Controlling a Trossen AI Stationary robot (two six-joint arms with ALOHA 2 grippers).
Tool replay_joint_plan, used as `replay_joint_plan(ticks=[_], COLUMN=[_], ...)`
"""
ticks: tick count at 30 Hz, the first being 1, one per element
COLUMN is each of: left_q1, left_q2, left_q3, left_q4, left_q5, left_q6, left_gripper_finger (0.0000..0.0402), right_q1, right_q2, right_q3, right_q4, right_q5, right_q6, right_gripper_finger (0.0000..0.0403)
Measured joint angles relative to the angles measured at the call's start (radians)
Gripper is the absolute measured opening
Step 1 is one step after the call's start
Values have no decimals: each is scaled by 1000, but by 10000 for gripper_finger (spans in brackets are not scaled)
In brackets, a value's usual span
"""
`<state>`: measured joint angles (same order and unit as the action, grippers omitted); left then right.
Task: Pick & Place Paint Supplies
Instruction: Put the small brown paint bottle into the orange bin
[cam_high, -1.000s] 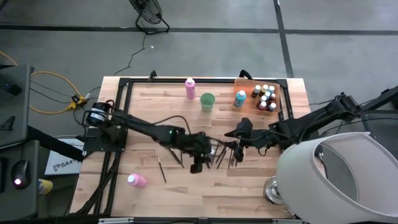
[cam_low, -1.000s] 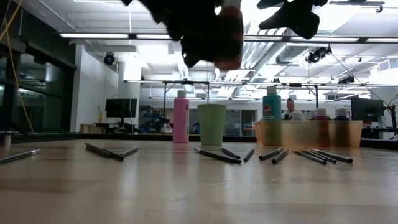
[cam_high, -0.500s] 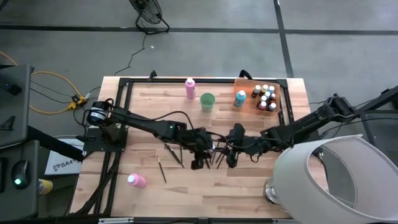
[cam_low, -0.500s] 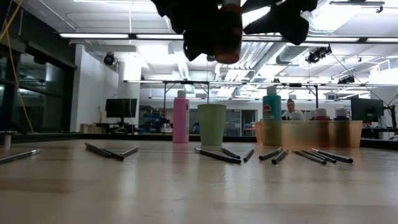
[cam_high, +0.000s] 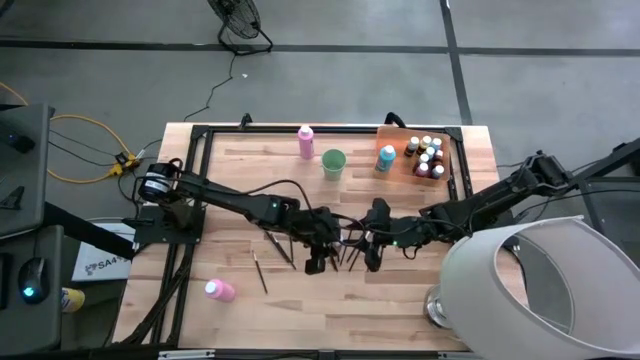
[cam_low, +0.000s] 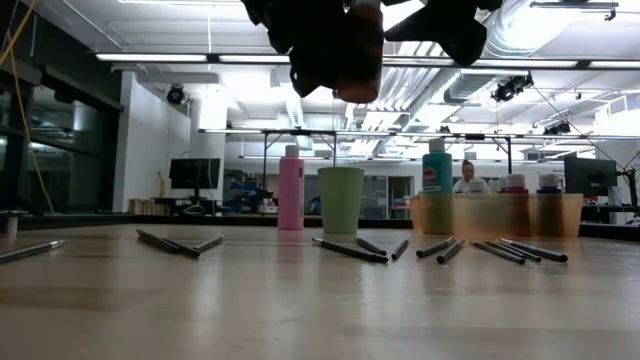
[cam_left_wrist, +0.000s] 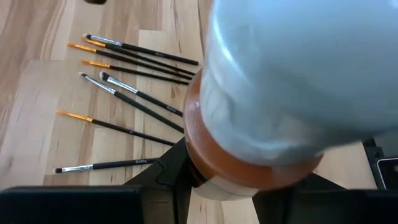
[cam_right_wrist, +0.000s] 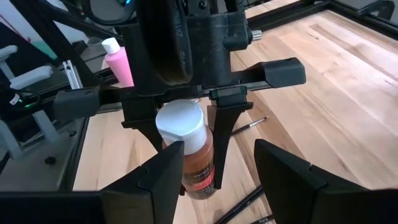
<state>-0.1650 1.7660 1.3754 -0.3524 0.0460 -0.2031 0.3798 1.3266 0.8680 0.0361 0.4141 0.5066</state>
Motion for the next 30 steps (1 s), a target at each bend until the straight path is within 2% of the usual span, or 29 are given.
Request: replay_joint_plan(ticks=[12,15,21,30], left_q1=[4,2,2,2], left_q2=[6,6,6,4], left_q3=[-1,-1,-1,-1], left_q4=[-11,-16,-12,-8], left_q5=[-20,-18,-15,-15], left_q6=[-8,-7,-11,-12], left_gripper_finger=[120,120,120,120], right_q1=[0,0,0,0], right_q2=[-2,-2,5,5], right_q3=[6,5,4,4], right_q4=[33,29,28,51], right_q5=[-108,-97,19,-5], right_q6=[2,-18,-57,-67], right_gripper_finger=[192,192,192,192])
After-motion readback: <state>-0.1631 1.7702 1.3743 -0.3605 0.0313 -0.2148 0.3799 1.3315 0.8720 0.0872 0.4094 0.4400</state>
